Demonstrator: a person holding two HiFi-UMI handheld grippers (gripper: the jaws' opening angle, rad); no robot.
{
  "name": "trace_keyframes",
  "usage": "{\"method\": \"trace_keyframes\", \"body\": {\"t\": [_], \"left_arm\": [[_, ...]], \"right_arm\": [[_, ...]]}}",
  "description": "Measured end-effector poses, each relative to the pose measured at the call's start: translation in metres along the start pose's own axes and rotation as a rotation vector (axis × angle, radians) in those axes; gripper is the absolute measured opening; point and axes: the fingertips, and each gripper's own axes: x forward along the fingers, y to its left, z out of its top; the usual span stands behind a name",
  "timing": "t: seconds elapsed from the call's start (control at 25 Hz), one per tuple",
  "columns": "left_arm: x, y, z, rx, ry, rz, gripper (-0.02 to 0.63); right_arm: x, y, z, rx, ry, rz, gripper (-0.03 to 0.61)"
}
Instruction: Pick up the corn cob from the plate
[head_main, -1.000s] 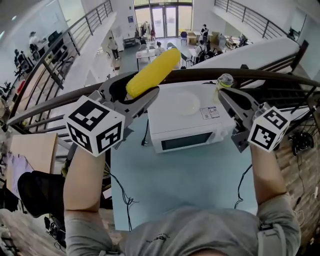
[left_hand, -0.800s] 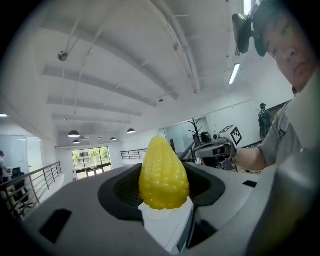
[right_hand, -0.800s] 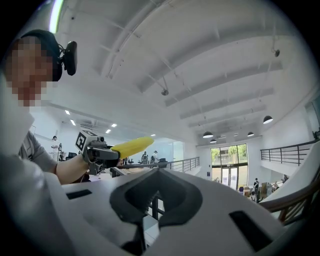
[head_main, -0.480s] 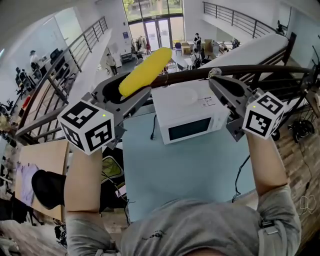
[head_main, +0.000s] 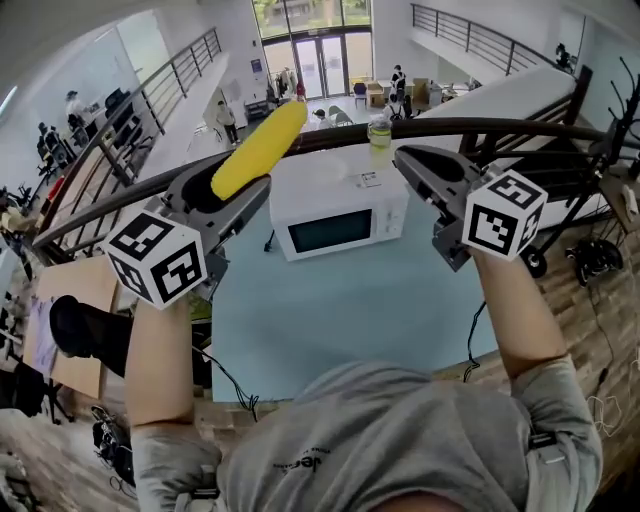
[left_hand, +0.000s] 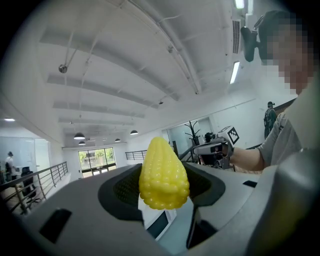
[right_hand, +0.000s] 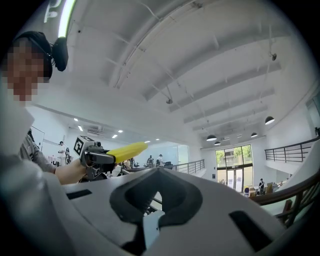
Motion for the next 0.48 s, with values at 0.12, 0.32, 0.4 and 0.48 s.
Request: {"method": "trace_keyframes", "body": {"t": [0.12,0.32,0.4,0.48], "left_arm": [[0.005,-0.037,-0.001,-0.025,-0.005,0.036,0.256],[0.011,-0.082,-0.017,-0.077,0.018,0.090,0.256],[0.014,-0.093,-0.027,-0.096,0.041,0.110,0.256],[0.014,-0.102,-0.040,-0.120,0.063,0.125,0.256]], "right_arm": [[-0.034,-0.011,-0.013,0.012,0.025,0.030,0.015],[-0.081,-0.028,-0.023,0.031,0.026,0.068,0.015],[-0.094,-0.033,-0.027,0.035,0.022,0.073,0.015],[-0.101,-0.034,-0.033,0.035,0.019,0.083,0.015]]}}
